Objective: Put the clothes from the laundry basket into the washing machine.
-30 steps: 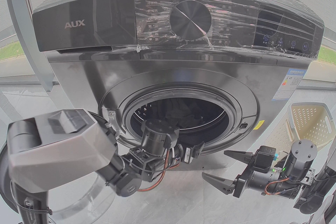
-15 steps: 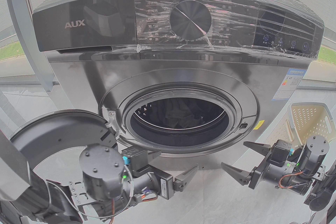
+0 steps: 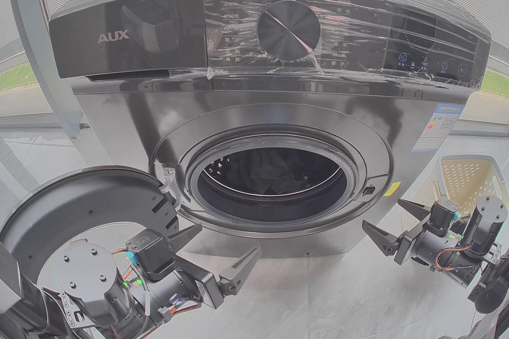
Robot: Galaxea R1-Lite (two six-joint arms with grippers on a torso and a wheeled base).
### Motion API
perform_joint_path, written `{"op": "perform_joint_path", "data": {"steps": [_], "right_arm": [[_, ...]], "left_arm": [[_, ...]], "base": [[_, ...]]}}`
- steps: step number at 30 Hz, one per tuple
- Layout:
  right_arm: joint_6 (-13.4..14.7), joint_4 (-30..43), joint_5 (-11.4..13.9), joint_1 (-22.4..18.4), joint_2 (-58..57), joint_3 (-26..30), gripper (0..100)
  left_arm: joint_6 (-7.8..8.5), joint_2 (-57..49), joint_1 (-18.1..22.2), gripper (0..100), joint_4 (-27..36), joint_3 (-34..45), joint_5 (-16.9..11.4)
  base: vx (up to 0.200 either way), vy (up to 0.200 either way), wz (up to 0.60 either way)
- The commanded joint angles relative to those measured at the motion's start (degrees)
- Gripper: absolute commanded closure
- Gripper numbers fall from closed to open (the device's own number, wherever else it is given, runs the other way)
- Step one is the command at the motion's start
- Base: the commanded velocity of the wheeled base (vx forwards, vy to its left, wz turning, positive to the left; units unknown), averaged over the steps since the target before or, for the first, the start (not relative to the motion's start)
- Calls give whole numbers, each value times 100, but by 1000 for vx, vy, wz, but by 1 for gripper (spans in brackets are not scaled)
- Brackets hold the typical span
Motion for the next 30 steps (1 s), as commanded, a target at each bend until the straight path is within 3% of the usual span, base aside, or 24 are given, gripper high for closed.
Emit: {"op": "perform_joint_path", "data": {"steps": [1, 3, 8, 13, 16, 24, 25, 27, 30], "right_arm": [[0, -6, -17, -104, -42, 42, 0], [0, -15, -43, -104, -50, 112, 0], [-9, 21, -271, -86, -147, 121, 0], [-9, 38, -315, -33, -235, 121, 0], [-9, 205, -447, 19, -393, 121, 0], [-194, 1734, -474, 19, -1615, 121, 0], [-176, 2139, -518, -7, -1975, 121, 0], [-159, 2306, -588, -25, -2142, 121, 0], [-27, 3316, -922, -33, -3083, 121, 0]], "left_arm": [[104, -20, 34, 0, -146, 355, 40], [175, -47, 77, 0, -225, 373, 49], [553, -73, 403, 0, -374, 575, 102], [623, -73, 411, 0, -735, 777, 260], [781, -108, 411, 0, -946, 1049, 304], [878, -442, 403, 0, -928, 1058, 550], [983, -583, 411, 0, -928, 1058, 568], [1019, -697, 411, 0, -919, 1058, 568], [1098, -1330, 491, 0, -823, 1058, 568]], "base": [[-200, 0, 0], [-200, 0, 0], [-200, 0, 0], [-160, 0, 0], [0, 0, 0], [-150, 0, 0], [-200, 0, 0], [-200, 0, 0], [0, 0, 0]]}}
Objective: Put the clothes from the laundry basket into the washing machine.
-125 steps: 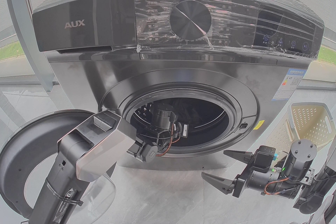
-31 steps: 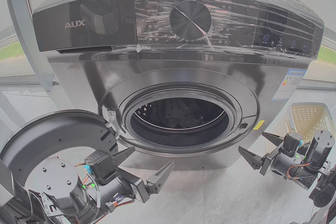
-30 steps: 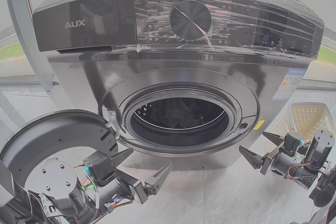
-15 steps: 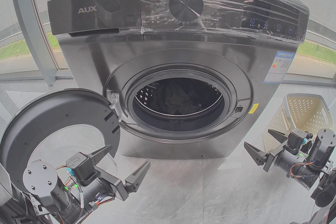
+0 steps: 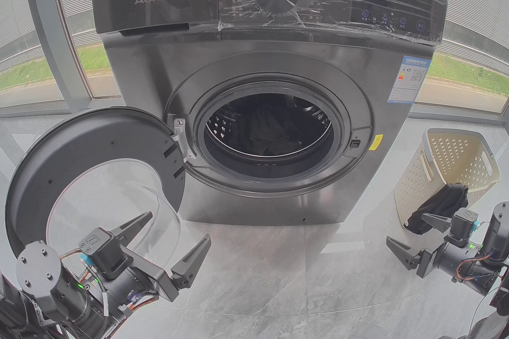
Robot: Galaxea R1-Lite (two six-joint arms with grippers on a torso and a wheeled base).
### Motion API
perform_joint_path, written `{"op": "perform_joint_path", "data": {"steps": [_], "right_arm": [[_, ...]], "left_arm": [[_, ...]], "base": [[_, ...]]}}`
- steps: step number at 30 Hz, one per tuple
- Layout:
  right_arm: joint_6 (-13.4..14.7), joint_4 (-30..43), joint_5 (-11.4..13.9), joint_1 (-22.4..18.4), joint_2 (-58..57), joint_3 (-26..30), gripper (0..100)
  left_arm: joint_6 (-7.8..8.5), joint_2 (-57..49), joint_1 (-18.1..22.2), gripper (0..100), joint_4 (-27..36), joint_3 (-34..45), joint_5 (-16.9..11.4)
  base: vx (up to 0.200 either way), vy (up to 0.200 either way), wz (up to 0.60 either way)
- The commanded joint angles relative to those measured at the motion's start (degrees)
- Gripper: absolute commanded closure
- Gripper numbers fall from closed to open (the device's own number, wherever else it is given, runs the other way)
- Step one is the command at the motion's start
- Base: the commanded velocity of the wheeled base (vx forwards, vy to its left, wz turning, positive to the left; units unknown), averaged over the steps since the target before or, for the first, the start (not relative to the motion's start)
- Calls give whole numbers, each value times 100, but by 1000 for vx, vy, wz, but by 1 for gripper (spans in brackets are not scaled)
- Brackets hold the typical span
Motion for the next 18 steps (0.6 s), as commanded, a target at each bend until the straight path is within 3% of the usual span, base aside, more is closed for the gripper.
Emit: {"op": "perform_joint_path", "data": {"steps": [1, 5, 12, 13, 15, 18], "right_arm": [[118, 1040, -314, -42, -1548, 101, 0], [144, 1690, -367, -200, -2524, 101, 0], [65, 3492, -314, -1009, -4502, 101, 0], [65, 3536, -314, -1026, -4537, 101, 0], [-5, 4125, -296, -1343, -5170, 84, 0], [-111, 4468, -270, -1624, -5671, 101, 0]], "left_arm": [[111, -888, 137, 0, 162, 99, 36], [129, -1662, 524, 0, 1190, 99, -60], [32, -3657, 972, 0, 3748, 99, -913], [32, -3692, 981, 0, 3801, 99, -922], [23, -4342, 1201, 0, 4679, 90, -931], [-38, -5037, 1508, 0, 5356, 90, -939]], "base": [[0, 0, 0], [0, 0, 0], [0, 0, 0], [0, 0, 0], [0, 0, 0], [0, 0, 0]]}}
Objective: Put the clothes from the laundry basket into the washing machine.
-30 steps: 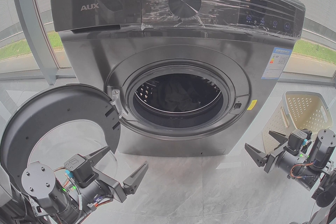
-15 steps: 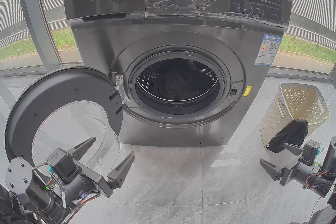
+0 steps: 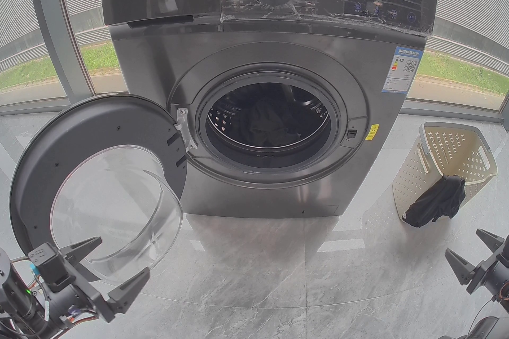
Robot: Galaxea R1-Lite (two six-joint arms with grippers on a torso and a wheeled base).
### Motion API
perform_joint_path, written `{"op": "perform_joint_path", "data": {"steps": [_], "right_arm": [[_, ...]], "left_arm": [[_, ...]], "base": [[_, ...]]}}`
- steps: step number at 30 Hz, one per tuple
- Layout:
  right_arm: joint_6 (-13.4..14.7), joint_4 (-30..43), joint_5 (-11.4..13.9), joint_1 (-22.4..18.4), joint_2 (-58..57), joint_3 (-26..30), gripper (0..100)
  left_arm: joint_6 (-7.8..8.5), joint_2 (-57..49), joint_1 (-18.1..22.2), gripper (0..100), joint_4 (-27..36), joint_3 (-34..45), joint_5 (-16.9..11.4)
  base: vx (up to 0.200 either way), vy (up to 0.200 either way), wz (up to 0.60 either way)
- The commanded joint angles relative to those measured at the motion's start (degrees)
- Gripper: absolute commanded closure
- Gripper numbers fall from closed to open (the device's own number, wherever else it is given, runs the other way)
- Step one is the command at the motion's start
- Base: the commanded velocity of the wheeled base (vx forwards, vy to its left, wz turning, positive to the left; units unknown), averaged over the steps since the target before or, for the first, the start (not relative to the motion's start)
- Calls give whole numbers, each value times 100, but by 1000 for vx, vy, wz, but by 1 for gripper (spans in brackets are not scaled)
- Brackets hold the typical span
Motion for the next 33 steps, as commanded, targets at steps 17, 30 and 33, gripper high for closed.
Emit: {"op": "perform_joint_path", "data": {"steps": [17, 30, 33], "right_arm": [[-431, 2698, 1024, -2138, -4047, 28, 0], [-387, 2759, 620, -2086, -4135, 28, 0], [-141, 2750, 822, -2086, -4135, 99, 0]], "left_arm": [[-230, -5477, 2636, 0, 4329, 99, -1144], [587, -5512, 3813, 0, 4337, 99, -1082], [446, -5863, 4095, 0, 4399, 81, -1548]], "base": [[0, 0, 0], [0, 0, 0], [0, 0, 0]]}}
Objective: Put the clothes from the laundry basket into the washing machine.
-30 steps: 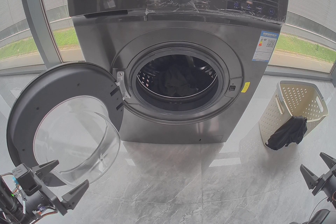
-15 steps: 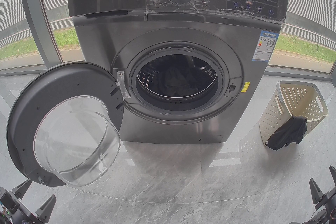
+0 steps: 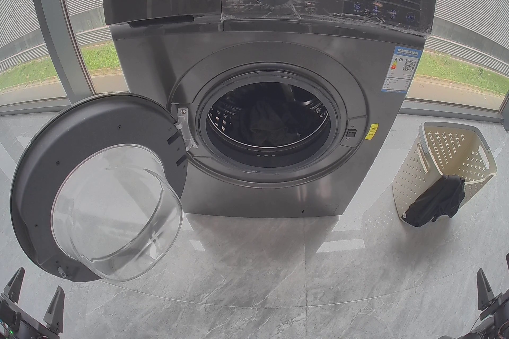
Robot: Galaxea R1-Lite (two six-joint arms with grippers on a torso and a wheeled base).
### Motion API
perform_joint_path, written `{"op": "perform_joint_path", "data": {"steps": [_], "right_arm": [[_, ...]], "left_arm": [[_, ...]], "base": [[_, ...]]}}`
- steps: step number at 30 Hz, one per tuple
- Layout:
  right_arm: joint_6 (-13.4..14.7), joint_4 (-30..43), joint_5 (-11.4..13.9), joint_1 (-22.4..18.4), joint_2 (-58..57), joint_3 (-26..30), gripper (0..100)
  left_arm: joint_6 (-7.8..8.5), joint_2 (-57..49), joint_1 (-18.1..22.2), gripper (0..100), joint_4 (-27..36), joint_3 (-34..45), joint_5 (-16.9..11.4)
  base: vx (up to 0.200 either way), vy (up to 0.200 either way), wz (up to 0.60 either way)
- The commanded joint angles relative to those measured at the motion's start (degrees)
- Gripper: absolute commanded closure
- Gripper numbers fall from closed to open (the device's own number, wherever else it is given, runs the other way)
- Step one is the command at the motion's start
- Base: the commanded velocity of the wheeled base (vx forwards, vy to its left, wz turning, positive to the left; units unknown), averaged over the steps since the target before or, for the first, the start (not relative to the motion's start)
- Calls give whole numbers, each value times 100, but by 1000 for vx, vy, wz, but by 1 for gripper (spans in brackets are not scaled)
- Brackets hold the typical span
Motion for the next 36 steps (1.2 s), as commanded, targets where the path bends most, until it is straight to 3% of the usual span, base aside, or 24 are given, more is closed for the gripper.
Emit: {"op": "perform_joint_path", "data": {"steps": [1, 2, 6, 10, 19, 36], "right_arm": [[179, -1, 172, 17, -52, 101, 0], [162, -1, 181, 26, -61, 101, 0], [74, 69, 243, 26, -52, 101, 0], [12, 87, 260, 26, -52, 101, 0], [21, 87, 260, 26, -61, 101, 0], [21, 87, 260, 26, -61, 101, 0]], "left_arm": [[-109, -498, 453, 0, 42, 92, -581], [58, -551, 462, 0, -11, 101, -880], [225, -551, 462, 0, 130, 92, -651], [243, -542, 462, 0, 332, 101, -634], [-56, -551, 445, 0, 367, 92, -572], [-109, -542, 445, 0, 367, 101, -563]], "base": [[0, 0, 0], [0, 0, 0], [0, 0, 0], [0, 0, 0], [0, 0, 0], [0, -176, 0]]}}
